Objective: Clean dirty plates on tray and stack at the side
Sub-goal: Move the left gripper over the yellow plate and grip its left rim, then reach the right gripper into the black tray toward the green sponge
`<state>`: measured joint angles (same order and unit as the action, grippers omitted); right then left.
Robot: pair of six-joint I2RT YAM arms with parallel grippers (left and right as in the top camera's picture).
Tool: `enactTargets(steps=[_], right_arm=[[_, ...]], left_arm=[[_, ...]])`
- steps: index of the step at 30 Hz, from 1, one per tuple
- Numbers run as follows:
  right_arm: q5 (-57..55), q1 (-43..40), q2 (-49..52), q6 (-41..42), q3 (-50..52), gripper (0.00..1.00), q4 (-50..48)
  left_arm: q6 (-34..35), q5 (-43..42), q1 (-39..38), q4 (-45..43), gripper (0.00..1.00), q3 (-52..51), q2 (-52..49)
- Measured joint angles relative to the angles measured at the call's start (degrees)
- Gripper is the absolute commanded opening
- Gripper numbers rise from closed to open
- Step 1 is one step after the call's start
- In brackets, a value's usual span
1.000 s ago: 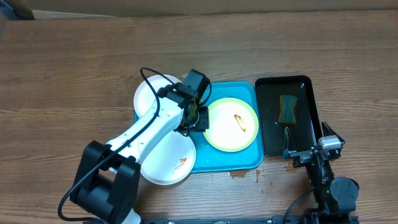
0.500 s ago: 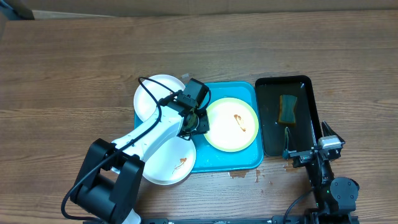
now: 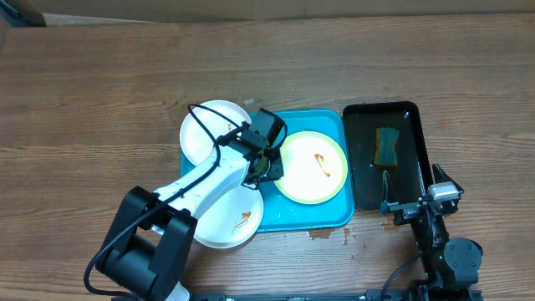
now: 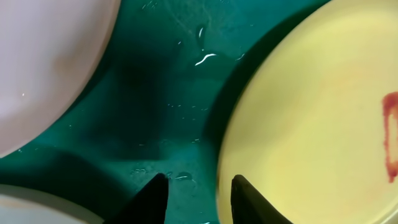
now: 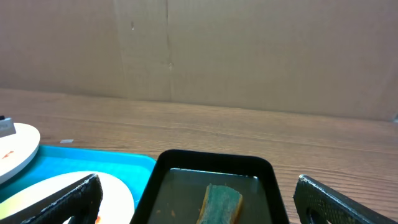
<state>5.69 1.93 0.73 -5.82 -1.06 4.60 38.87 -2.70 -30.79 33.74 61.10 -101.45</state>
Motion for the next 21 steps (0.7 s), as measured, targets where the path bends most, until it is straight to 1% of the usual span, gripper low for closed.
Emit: enactTargets(steps=[10,17,19,21], right_arm=[[-0.15,0.00,0.00,0.00,0.00,1.00,-0.63],[-0.39,0.00,0.00,0.02,0.00,1.00,-0.02],[-0.35,0.00,0.02,1.18,0.00,1.00,-0.79],[0.33,0.00,0.00,4.07,-0.24,1.00,-1.49]], left_arm=[[0.00,0.46,0.00,-1.01,0.34,-0.44,0.00],[0.00,0.44,0.00,-1.14,0.34,-0.44,0.00],[0.00,0.44,0.00,-1.27,0.34,-0.44,0.00],[0.00,0.44,0.00,-1.25,0.34,-0.44,0.00]])
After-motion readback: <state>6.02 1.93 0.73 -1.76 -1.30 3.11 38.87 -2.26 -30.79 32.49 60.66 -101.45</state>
